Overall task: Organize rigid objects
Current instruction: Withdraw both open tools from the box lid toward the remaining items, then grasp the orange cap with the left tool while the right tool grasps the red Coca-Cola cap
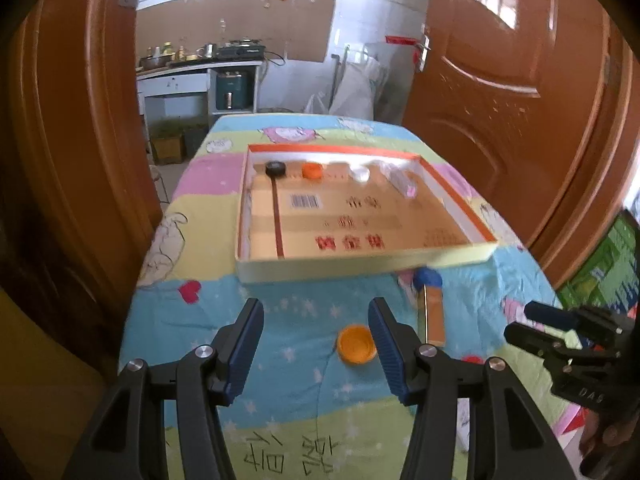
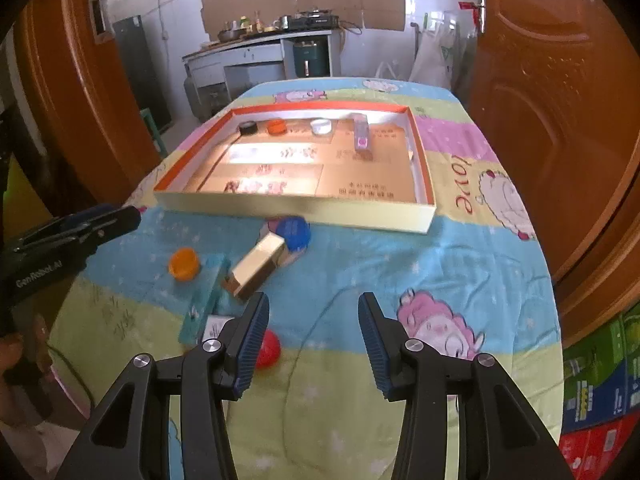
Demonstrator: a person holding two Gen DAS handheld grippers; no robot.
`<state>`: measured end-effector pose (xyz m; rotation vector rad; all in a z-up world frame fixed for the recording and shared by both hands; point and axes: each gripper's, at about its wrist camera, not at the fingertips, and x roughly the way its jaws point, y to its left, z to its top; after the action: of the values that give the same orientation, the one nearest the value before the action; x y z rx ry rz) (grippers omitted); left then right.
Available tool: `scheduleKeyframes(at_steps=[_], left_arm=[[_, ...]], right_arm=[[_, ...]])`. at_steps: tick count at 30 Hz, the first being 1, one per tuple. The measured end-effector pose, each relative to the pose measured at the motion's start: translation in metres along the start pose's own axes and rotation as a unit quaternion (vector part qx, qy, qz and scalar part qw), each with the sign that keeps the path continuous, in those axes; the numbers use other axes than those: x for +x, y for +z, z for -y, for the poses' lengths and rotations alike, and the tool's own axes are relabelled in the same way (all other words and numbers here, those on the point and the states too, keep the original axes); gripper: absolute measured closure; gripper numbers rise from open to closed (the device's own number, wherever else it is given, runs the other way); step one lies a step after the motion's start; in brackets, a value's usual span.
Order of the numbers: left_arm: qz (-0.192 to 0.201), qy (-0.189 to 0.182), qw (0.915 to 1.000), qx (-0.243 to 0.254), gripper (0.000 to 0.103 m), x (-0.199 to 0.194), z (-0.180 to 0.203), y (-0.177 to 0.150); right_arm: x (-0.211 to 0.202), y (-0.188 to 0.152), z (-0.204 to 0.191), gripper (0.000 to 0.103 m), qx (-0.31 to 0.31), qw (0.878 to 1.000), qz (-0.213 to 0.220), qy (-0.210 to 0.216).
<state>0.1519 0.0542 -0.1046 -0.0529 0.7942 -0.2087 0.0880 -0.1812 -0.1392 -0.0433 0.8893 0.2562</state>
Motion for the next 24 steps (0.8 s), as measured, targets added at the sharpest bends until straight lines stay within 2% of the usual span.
scheduleKeyframes(at_steps=[10, 19, 24], left_arm=[[-0.048, -0.021, 0.9965, 0.065, 0.049, 0.024, 0.023, -0.028], [-0.071, -0.004, 0.9944, 0.077, 0.049, 0.049, 0.025, -0.029], [-0.063, 0.001, 0.9956, 0.070, 0.062, 0.052, 0.020, -0.025]], right_arm=[[-0.007, -0.017, 0.007, 0.055, 0.016, 1.000, 0.000, -0.006], [-0.006, -0.019, 0.010, 0.055, 0.018, 1.000, -0.001, 0.000], [-0.004, -0.027, 0.003, 0.055, 0.002, 1.000, -0.006, 0.012]])
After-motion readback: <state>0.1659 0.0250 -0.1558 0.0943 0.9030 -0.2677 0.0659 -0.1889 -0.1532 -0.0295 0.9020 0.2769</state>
